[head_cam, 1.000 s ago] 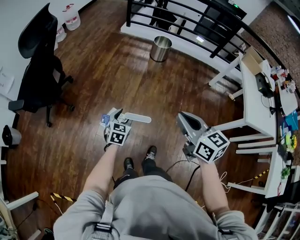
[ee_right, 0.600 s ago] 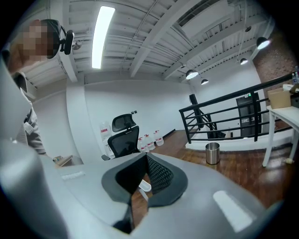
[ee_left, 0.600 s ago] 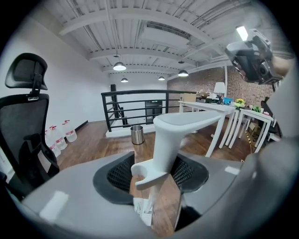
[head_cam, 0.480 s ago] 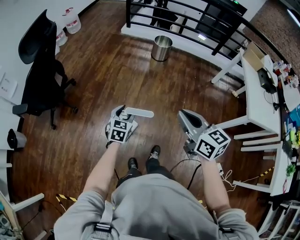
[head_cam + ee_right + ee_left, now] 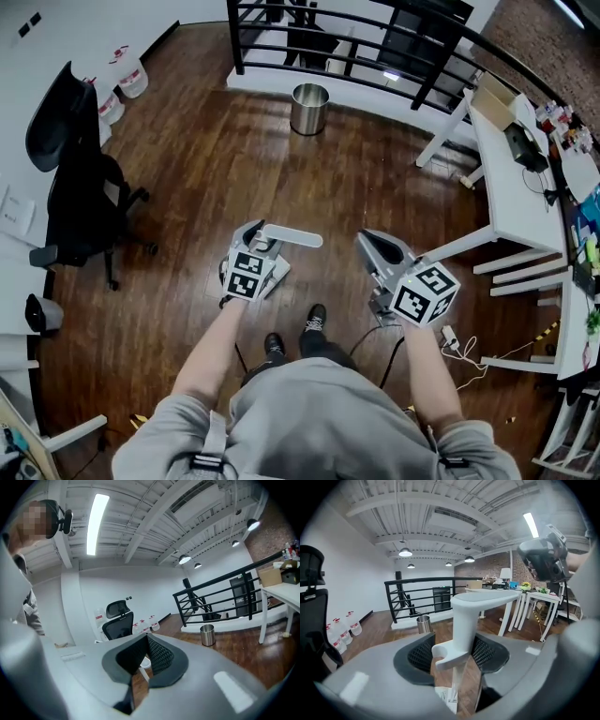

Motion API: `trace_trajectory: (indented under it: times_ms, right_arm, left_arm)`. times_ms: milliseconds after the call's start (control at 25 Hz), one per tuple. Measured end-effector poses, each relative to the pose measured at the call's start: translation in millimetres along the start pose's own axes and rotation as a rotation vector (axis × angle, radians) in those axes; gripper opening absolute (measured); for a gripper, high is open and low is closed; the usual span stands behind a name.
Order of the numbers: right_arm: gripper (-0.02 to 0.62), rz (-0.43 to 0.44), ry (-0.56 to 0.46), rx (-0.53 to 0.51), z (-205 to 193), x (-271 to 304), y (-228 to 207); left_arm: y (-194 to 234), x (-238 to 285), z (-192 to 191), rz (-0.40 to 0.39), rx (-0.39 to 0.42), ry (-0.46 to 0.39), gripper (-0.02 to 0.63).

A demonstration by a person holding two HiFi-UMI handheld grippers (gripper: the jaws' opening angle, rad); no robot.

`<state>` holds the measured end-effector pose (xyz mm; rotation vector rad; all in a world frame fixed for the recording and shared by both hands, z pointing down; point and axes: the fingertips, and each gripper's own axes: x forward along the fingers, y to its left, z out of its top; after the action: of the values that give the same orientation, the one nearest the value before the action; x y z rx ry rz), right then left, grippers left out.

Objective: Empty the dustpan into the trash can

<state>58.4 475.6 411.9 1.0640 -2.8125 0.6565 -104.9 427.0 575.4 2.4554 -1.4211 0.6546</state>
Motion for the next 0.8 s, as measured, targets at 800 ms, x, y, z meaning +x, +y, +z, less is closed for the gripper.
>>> trace_trajectory:
  times_ms: [800]
  right_arm:
    - [0.0,-0.068,-0.096,-0.083,114,36,-155]
  left_arm:
    - [21,124,239,-0.117,0.079,-0.145,0.221]
